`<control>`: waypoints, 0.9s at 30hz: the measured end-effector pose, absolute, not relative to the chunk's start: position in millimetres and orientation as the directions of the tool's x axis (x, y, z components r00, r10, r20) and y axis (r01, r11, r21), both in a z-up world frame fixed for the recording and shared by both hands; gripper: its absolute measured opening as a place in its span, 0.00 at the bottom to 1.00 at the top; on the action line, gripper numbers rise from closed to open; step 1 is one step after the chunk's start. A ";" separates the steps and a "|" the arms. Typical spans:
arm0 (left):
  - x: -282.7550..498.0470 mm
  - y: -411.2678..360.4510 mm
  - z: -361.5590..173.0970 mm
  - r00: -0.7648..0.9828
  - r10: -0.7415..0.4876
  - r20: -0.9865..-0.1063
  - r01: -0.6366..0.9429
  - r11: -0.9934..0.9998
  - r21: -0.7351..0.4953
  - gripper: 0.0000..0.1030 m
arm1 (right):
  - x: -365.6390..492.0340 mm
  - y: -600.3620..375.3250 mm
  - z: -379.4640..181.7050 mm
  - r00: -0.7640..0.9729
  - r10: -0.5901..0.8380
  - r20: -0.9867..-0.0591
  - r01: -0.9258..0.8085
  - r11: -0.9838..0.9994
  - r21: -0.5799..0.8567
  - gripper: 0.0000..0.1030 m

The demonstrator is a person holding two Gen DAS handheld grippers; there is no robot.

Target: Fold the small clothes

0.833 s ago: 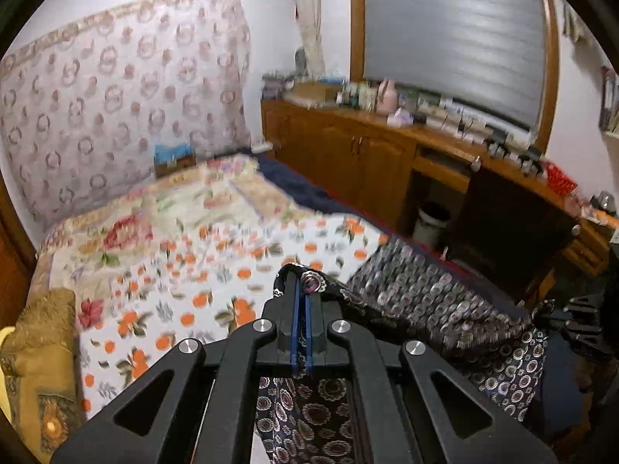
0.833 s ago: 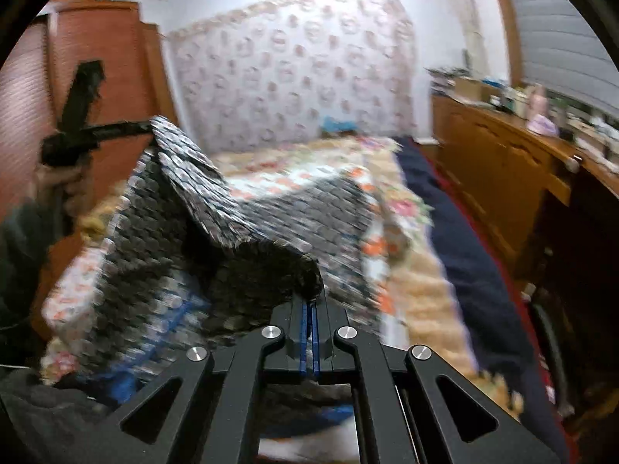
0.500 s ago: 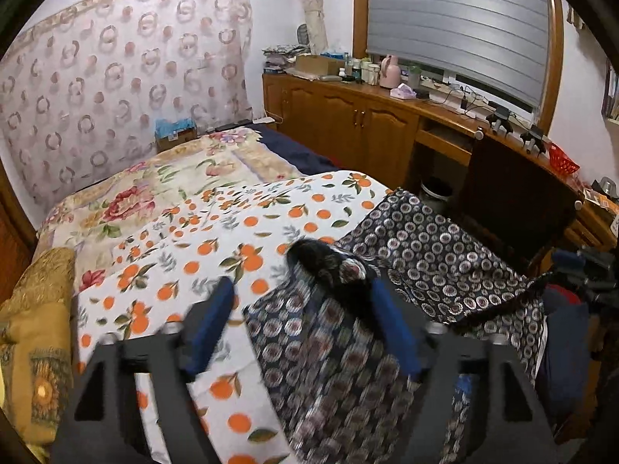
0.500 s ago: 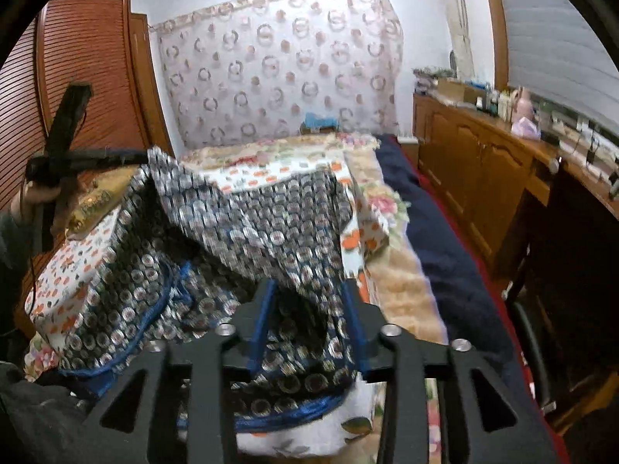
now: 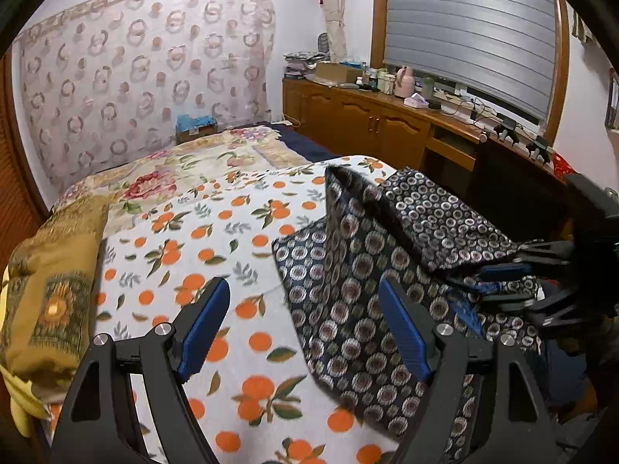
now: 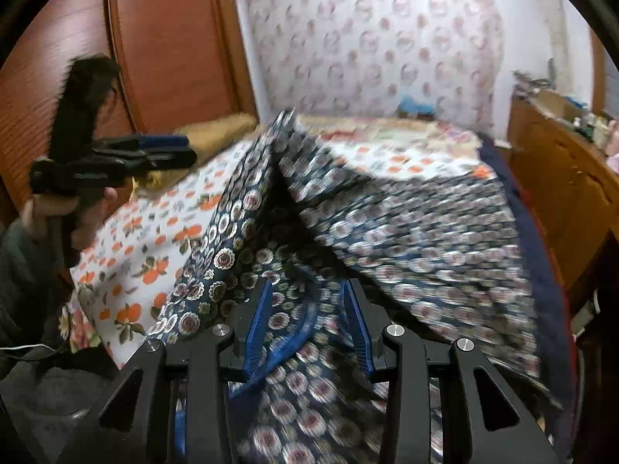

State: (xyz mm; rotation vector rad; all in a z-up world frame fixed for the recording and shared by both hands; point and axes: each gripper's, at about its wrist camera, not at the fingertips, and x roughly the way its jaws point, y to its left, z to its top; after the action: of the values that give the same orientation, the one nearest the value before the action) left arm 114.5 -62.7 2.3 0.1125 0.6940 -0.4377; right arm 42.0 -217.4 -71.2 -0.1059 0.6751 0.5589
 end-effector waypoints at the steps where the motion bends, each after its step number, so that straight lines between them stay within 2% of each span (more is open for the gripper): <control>1: 113.0 -60.0 0.2 0.682 -0.352 -0.641 0.422 0.905 -0.049 0.78 | 47.7 -211.6 -76.9 0.633 0.442 -0.635 -0.523 0.850 0.071 0.39; 5: 112.2 -52.7 -6.9 0.678 -0.356 -0.643 0.406 0.911 -0.076 0.78 | 77.6 -192.1 -96.6 0.609 0.407 -0.681 -0.515 0.856 0.050 0.38; 8: 112.5 -49.6 -11.2 0.674 -0.363 -0.643 0.399 0.912 -0.096 0.78 | 84.6 -189.7 -98.6 0.610 0.415 -0.675 -0.520 0.853 0.055 0.03; 12: 114.2 -51.2 -14.0 0.670 -0.366 -0.646 0.400 0.911 -0.102 0.78 | 57.2 -214.5 -70.5 0.691 0.456 -0.561 -0.513 0.856 0.064 0.01; 16: 115.2 -57.4 -15.4 0.666 -0.369 -0.649 0.405 0.909 -0.101 0.78 | 28.1 -254.1 -41.4 0.774 0.424 -0.470 -0.448 0.892 0.067 0.01; 21: 116.7 -69.1 -17.1 0.655 -0.377 -0.655 0.421 0.902 -0.098 0.78 | 0.6 -305.6 -35.9 0.823 0.296 -0.485 -0.336 0.942 0.006 0.01; 27: 122.2 -83.9 -18.3 0.646 -0.384 -0.660 0.438 0.894 -0.092 0.78 | -1.5 -354.9 -50.7 0.828 0.151 -0.540 -0.170 0.985 0.015 0.01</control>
State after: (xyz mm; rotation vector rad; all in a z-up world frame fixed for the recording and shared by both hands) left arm 122.2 -83.9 -18.3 0.0780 0.7319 -0.4679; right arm -1.5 -354.9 -50.7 -0.0341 0.5703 0.1707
